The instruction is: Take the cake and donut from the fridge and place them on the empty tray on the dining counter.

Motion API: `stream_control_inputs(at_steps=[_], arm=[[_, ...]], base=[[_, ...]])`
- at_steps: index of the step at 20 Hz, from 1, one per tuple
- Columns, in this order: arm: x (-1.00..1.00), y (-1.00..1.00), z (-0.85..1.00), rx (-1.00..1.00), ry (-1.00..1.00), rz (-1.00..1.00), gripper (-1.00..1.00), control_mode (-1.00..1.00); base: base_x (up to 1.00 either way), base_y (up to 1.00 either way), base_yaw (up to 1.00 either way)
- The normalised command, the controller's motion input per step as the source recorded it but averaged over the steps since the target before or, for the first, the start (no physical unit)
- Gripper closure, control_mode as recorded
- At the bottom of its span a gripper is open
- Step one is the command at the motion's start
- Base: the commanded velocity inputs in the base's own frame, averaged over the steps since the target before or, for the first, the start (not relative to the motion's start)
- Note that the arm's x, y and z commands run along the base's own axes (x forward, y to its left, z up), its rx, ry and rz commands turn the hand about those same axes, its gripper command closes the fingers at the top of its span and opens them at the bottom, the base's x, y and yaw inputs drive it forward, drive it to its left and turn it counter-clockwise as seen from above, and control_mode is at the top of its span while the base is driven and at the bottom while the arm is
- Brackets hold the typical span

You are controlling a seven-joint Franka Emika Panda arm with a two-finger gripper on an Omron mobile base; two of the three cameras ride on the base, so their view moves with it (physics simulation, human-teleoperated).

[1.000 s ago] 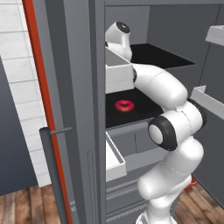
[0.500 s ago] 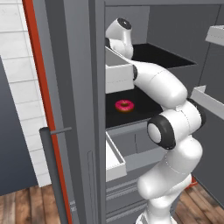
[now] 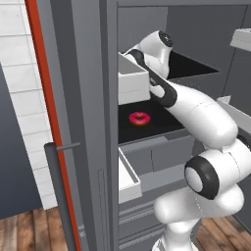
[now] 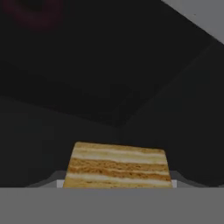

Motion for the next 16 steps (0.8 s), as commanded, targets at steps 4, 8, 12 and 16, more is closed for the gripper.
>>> stream_control_inputs(at_steps=[4,8,12,16], arm=[[-1.0,-0.23,0.11,0.0,0.11,-0.07,1.0,-1.0],[-1.0,-0.23,0.13,-0.02,0.2,-0.13,1.0,-1.0],[-1.0,-0.44,0.02,-0.04,0.29,-0.15,1.0,-1.0],[-0.94,-0.78,-0.22,-0.04,0.21,-0.09,1.0,-1.0]], base=[[0.0,0.0,0.0],[0.0,0.0,0.0],[0.0,0.0,0.0],[0.0,0.0,0.0]])
